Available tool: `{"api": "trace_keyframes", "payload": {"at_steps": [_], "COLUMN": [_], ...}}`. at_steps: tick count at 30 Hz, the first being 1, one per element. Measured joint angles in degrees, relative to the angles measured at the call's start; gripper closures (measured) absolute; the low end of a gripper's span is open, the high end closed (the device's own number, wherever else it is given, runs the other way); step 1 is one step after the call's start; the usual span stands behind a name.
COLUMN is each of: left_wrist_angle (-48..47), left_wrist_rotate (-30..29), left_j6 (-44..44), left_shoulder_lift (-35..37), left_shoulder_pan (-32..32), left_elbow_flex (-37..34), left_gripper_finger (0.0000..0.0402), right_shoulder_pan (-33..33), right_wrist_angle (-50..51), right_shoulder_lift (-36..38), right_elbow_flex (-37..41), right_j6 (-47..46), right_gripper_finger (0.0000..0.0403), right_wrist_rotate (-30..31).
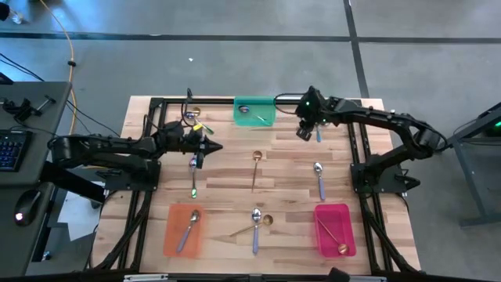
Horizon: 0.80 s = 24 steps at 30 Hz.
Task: Sort silverware by color (type)
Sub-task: Put the purple spoon into the orange bin
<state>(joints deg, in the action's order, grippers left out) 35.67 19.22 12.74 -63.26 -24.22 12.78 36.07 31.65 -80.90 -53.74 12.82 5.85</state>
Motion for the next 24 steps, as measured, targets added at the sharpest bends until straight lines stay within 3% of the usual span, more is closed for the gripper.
{"api": "trace_keyframes", "payload": {"at_steps": [6, 16, 24], "left_wrist_angle": [2.5, 4.6, 5.0], "left_wrist_rotate": [3.4, 5.8, 5.8], "left_j6": [-1.0, -1.0, -2.5], "left_shoulder_lift": [-2.8, -8.5, -10.7], "left_shoulder_pan": [-5.2, -10.0, -11.7], "left_elbow_flex": [0.0, 0.0, 0.0], "left_gripper_finger": [0.0401, 0.0401, 0.0401], "right_shoulder_pan": [7.4, 11.4, 12.3], "right_wrist_angle": [1.0, 4.3, 5.6], "right_shoulder_lift": [-2.7, -15.3, -21.1], "right_elbow_flex": [0.2, -1.4, -3.5], "right_j6": [3.8, 12.8, 13.2], "right_gripper_finger": [0.0225, 0.0222, 0.0238], "right_wrist_rotate": [-4.6, -6.3, -6.4]}}
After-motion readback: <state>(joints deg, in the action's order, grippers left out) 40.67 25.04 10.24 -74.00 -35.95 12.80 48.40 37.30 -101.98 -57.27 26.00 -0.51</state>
